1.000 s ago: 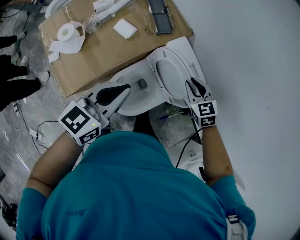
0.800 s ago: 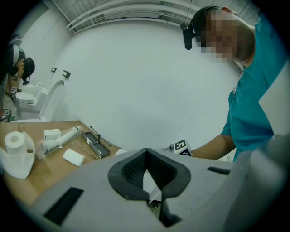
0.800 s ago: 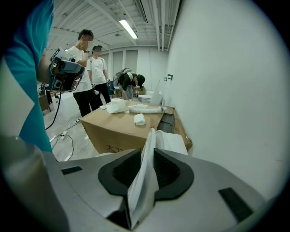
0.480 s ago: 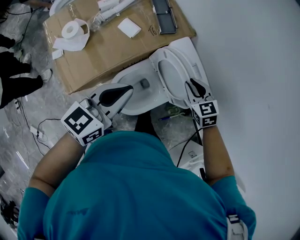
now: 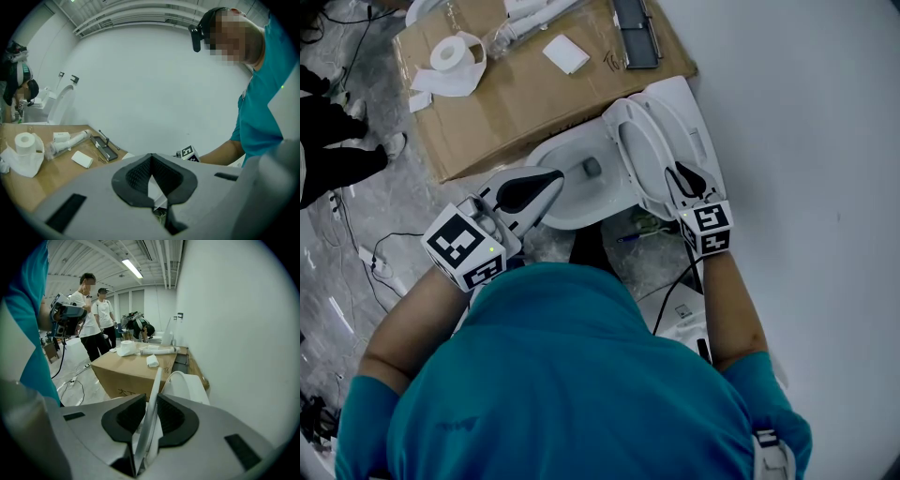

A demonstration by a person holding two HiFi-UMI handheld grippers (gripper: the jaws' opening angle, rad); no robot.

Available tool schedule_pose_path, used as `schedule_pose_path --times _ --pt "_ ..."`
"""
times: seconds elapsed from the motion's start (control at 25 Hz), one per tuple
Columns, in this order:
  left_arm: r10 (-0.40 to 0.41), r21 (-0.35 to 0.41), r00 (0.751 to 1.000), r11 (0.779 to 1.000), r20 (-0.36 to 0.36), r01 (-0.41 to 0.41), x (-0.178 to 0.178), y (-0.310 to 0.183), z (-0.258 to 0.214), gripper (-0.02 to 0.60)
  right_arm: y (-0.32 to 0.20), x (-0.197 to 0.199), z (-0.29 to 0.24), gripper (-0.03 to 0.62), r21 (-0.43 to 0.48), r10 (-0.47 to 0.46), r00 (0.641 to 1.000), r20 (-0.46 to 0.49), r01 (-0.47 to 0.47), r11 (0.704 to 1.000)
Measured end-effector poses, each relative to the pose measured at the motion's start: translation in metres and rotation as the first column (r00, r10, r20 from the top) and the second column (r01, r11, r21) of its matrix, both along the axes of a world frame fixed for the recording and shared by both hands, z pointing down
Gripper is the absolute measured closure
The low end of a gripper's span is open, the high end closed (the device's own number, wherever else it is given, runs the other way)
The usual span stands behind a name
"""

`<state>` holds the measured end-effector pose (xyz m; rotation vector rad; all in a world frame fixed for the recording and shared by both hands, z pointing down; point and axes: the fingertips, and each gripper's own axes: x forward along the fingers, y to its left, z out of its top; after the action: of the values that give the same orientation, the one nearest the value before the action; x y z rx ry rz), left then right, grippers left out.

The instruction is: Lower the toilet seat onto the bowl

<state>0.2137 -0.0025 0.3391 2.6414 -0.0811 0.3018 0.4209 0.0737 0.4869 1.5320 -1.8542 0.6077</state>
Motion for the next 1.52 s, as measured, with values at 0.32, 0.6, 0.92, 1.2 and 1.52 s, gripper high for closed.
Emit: schedule_pose_path --times 0.32,0.6,0.92,1.2,1.52 --pt "-0.009 -0.013 1.000 1.000 0.014 0.009 -0.011 0.006 0.008 0.588 -0.002 -0.013 0.006 0.528 -0.014 -0.027 0.999 0.019 0.028 1.000" --pt "-0.021 -0.018 1.000 1.000 0.020 0.021 -0.020 0.009 0.012 0.588 -0.004 -0.024 0.008 0.522 -0.019 -0.044 0.998 0.051 0.045 0.999" --pt "-0.046 -0.024 0.999 0.999 0.023 0.047 -0.030 0.010 0.016 0.588 -0.005 -0.042 0.012 0.514 -0.021 -0.070 0.993 0.090 0.072 0.997" --pt "-0.068 -0.025 0.997 0.997 0.026 0.069 -0.041 0.010 0.019 0.588 -0.005 -0.058 0.015 0.503 -0.035 -0.091 0.987 0.129 0.096 0.995" --pt "-0.091 -0.024 0.996 0.996 0.022 0.091 -0.053 0.013 0.018 0.588 -0.007 -0.069 0.021 0.487 -0.075 -0.090 0.975 0.203 0.107 0.991"
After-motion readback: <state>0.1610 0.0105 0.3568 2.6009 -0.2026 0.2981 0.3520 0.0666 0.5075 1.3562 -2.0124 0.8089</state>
